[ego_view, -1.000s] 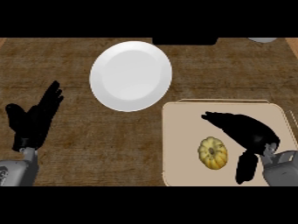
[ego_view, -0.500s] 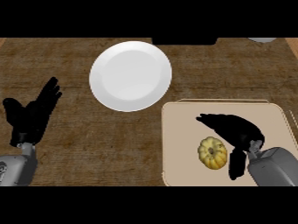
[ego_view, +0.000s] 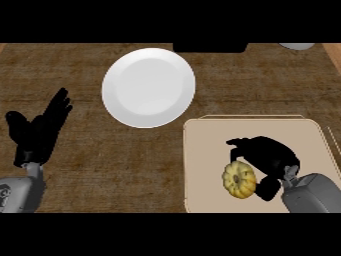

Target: Pick the squash from the tray and place it in the plate

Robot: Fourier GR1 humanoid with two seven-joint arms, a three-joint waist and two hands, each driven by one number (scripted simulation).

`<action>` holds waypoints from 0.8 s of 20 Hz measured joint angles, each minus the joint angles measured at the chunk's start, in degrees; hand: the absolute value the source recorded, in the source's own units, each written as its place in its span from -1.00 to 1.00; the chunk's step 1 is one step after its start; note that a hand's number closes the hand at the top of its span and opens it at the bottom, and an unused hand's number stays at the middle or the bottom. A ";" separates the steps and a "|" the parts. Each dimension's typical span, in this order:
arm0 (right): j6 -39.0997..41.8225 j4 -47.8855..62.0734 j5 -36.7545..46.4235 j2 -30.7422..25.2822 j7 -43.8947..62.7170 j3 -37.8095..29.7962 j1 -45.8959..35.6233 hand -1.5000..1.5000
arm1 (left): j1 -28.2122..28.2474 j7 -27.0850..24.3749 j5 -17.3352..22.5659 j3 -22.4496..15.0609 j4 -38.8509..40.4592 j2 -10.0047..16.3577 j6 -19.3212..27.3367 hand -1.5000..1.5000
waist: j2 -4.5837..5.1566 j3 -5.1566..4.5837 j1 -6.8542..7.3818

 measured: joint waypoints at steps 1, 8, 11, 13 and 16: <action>-0.60 0.66 0.30 0.31 -0.74 -0.22 -0.15 1.00 | -0.43 -1.21 -0.37 0.17 1.58 -0.27 -0.07 0.00 | -0.01 -0.02 -0.03; -6.84 1.91 2.36 13.59 8.58 1.91 -3.54 1.00 | -0.74 -1.33 -1.71 -1.26 0.97 -1.94 0.09 0.00 | 0.45 0.10 2.05; -12.99 3.43 2.38 18.79 13.86 3.56 -7.40 1.00 | -1.75 -1.34 -2.00 -2.46 0.91 -2.42 -0.58 0.00 | 1.19 0.32 4.80; -17.26 4.31 3.18 20.65 17.38 4.65 -10.71 1.00 | -2.47 -1.14 -2.13 -3.08 0.92 -2.52 -1.08 0.00 | 1.38 0.36 6.40; -24.26 5.40 5.32 22.26 22.82 6.13 -16.10 1.00 | -3.40 -0.92 -2.34 -3.99 1.18 -2.95 -1.56 0.00 | 1.45 0.35 7.96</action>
